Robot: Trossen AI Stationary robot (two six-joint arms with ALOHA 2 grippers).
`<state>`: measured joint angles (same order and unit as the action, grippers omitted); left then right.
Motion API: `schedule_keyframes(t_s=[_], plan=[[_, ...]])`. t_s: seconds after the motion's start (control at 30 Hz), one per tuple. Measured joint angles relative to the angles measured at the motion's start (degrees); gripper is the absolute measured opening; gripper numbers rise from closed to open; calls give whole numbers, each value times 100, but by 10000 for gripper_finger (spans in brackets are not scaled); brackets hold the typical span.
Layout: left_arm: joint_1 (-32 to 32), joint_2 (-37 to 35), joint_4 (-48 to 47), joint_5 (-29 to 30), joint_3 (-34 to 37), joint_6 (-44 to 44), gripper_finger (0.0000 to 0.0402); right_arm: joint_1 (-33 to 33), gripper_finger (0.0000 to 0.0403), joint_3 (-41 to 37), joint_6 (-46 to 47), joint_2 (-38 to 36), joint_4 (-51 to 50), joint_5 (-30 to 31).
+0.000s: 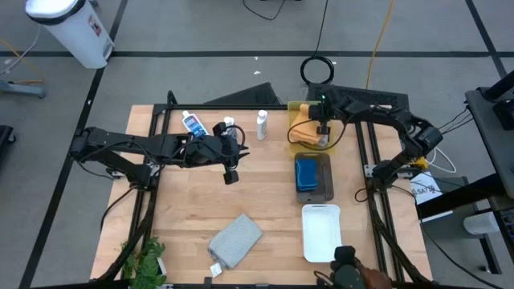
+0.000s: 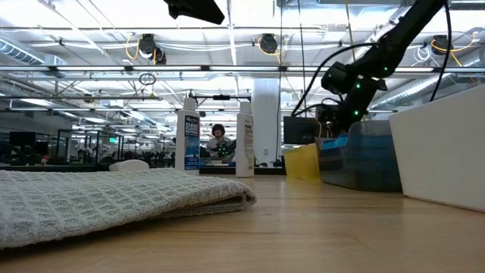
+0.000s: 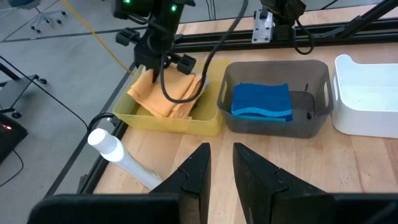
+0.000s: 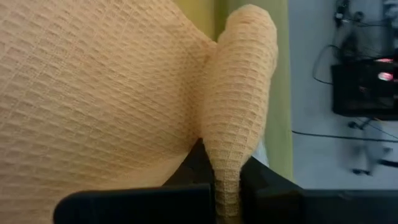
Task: Pick & Place Kitchen Items
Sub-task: Put the orange towel into the yellow bin
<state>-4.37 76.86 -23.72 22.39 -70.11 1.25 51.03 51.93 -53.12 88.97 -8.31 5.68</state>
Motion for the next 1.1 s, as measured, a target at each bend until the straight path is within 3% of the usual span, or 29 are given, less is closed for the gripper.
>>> schedule_keyframes(t_s=[0.17, 0.53, 0.73, 0.9, 1.1], plan=[[1, 0, 1, 0, 0, -1, 72, -2, 23, -108, 303, -3, 111, 178], [1, 0, 3, 1, 0, -1, 72, -145, 192, -108, 1518, -964, 362, 192], [1, 0, 4, 2, 0, -1, 72, -214, 240, -108, 2422, -1619, 232, -142], [1, 0, 30, 2, 0, -1, 72, -287, 210, -104, 3177, -1730, -457, -693], [1, 0, 113, 7, 0, -1, 72, -529, 74, -109, 3401, -1348, -1270, -1032]])
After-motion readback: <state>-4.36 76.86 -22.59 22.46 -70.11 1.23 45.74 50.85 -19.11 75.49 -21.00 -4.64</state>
